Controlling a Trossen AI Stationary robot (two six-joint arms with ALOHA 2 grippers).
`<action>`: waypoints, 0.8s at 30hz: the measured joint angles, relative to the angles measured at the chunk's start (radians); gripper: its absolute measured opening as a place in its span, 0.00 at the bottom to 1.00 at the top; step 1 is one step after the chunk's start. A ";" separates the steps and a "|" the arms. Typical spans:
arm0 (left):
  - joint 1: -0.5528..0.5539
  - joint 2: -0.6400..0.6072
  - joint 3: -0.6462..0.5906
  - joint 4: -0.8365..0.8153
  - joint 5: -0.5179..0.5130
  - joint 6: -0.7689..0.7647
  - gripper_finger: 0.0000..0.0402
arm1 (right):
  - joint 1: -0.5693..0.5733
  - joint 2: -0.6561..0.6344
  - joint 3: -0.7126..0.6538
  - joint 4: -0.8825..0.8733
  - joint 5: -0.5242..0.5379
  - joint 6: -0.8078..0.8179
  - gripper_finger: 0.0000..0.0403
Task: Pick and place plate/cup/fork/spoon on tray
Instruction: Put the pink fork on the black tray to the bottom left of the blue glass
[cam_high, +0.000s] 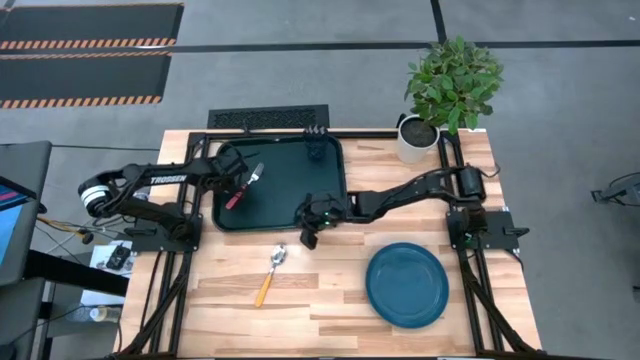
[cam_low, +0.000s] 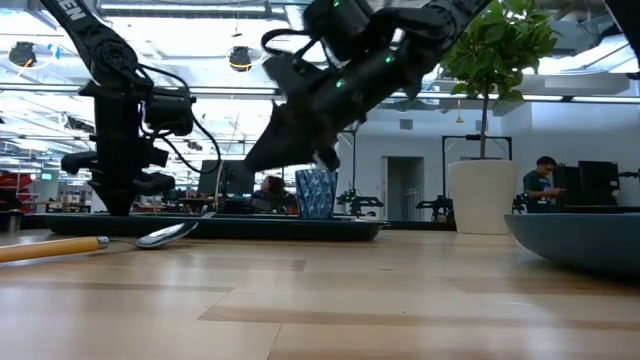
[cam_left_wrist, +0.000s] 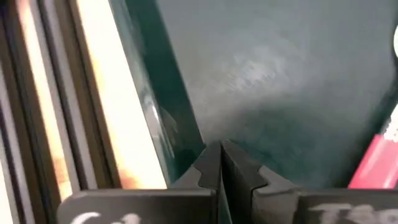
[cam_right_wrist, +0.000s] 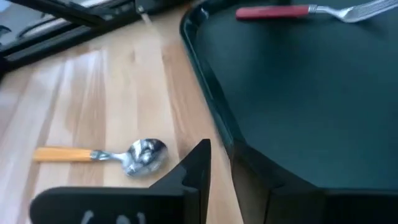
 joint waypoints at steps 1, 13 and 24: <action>0.007 0.000 0.002 0.001 0.001 0.000 0.00 | 0.000 0.010 0.007 0.000 0.000 0.000 0.21; 0.002 -0.004 0.021 -0.005 0.145 0.015 0.00 | -0.058 0.177 0.093 -0.027 0.097 -0.005 0.21; 0.018 -0.005 0.022 -0.003 0.120 0.024 0.00 | -0.081 0.287 0.272 -0.253 0.200 -0.067 0.21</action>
